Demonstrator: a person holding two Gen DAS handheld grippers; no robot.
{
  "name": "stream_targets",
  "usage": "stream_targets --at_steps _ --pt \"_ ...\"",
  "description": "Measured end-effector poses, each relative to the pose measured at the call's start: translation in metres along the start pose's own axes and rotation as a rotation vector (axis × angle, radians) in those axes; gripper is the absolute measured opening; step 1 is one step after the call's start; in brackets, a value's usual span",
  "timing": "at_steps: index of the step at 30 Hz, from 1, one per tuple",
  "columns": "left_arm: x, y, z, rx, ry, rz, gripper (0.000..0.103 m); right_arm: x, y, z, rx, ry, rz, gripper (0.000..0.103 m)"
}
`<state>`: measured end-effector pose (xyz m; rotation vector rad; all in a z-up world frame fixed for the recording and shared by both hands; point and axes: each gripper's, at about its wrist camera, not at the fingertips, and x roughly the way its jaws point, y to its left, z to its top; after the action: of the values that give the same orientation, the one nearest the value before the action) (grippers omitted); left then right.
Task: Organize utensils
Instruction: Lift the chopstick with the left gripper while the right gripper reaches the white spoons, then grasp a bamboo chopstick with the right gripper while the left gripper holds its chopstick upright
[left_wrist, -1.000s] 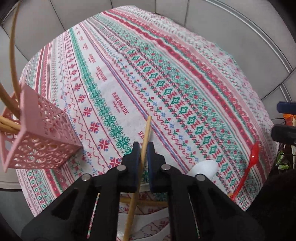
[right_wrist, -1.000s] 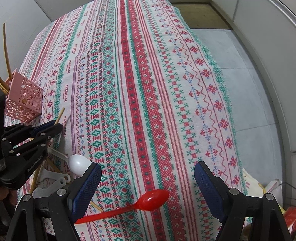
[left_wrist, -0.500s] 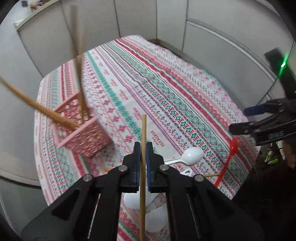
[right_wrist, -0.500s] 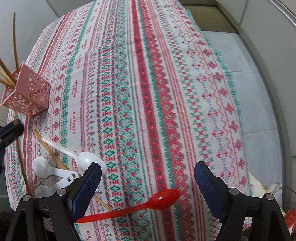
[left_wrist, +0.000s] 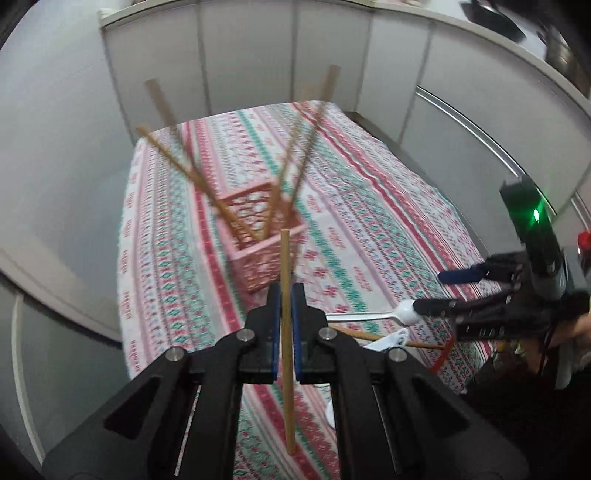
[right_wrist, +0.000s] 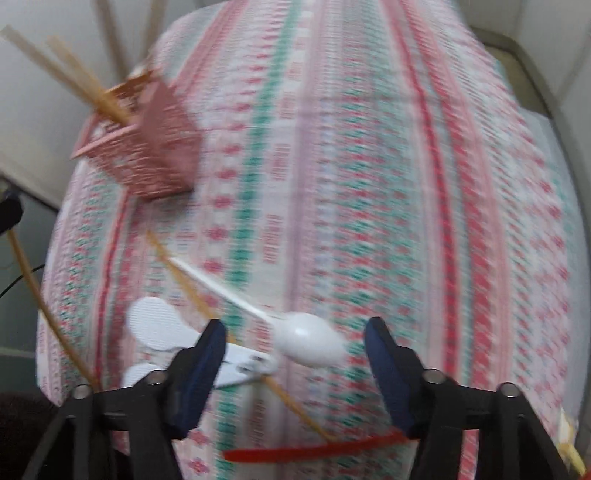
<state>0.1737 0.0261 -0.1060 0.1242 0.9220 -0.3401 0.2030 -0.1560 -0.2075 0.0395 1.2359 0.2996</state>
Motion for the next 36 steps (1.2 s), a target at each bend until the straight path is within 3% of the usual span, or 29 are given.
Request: stream_targets --at_steps 6,14,28,34,36 --pt "-0.009 0.033 -0.004 -0.091 -0.004 0.034 0.006 0.025 0.057 0.007 -0.193 -0.010 0.031 0.044" --pt "-0.007 0.070 -0.006 -0.207 0.029 0.043 0.006 0.055 0.097 0.019 -0.348 -0.024 0.041 0.041" --pt "-0.003 0.087 -0.008 -0.261 0.048 0.023 0.006 0.112 0.117 0.046 -0.437 0.036 -0.012 0.034" --pt "-0.003 0.086 -0.007 -0.259 0.051 0.025 0.006 0.128 0.125 0.055 -0.480 0.036 -0.017 0.020" --pt "-0.003 0.087 -0.007 -0.259 0.052 0.026 0.006 0.132 0.131 0.059 -0.491 0.034 -0.010 0.011"
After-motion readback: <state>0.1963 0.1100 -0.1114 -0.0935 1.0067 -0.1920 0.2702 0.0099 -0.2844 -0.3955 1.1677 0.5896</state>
